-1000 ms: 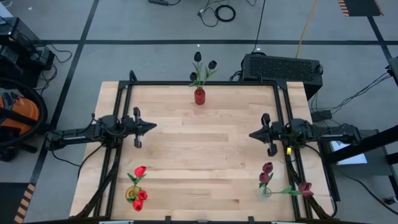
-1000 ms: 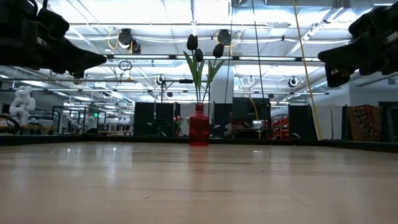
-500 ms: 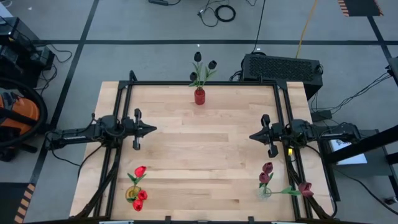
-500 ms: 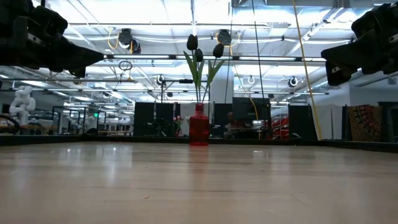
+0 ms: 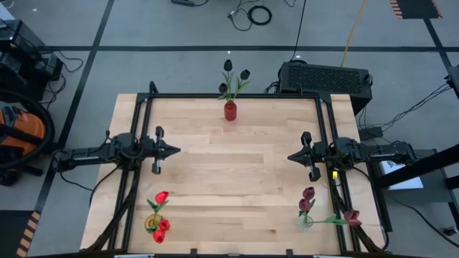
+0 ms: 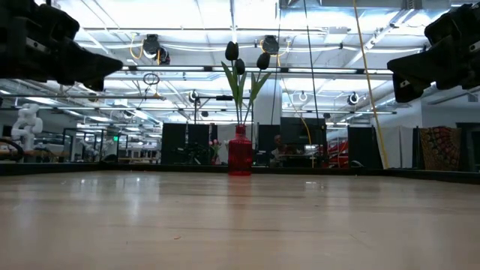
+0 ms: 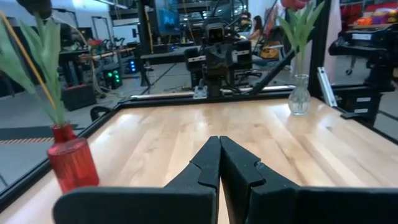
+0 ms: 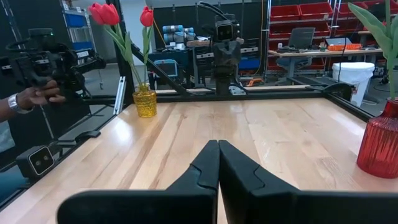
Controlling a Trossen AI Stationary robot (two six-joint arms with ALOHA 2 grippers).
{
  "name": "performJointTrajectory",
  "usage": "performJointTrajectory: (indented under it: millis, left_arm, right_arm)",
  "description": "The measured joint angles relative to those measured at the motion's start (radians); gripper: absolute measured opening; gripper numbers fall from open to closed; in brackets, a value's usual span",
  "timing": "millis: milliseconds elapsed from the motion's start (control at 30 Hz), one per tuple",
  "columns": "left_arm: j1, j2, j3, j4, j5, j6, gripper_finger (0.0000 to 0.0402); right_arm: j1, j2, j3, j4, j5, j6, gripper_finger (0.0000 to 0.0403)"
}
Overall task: Sort flowers into vase by color
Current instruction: Return to Home Position
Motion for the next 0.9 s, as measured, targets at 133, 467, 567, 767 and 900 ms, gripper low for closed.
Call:
performJointTrajectory:
  millis: [133, 467, 567, 767, 900]
  left_arm:
    - [-0.012, 0.000, 0.000, 0.002, 0.006, 0.001, 0.0010]
    - [-0.046, 0.000, 0.000, 0.002, -0.002, -0.010, 0.0003]
    - [-0.045, 0.000, 0.000, -0.002, -0.050, -0.025, 0.0003]
    - [-0.045, 0.000, 0.000, -0.009, -0.078, -0.028, 0.0003]
    - [-0.045, 0.000, 0.000, -0.009, -0.080, -0.028, 0.0002]
  right_arm:
    - [0.000, 0.000, 0.000, 0.000, 0.000, 0.000, 0.0000]
    - [0.000, 0.000, 0.000, 0.000, 0.000, 0.000, 0.0000]
    - [0.000, 0.000, 0.000, 0.000, 0.000, 0.000, 0.0000]
    - [0.000, 0.000, 0.000, 0.000, 0.000, 0.000, 0.0000]
    - [0.000, 0.000, 0.000, 0.000, 0.000, 0.000, 0.0000]
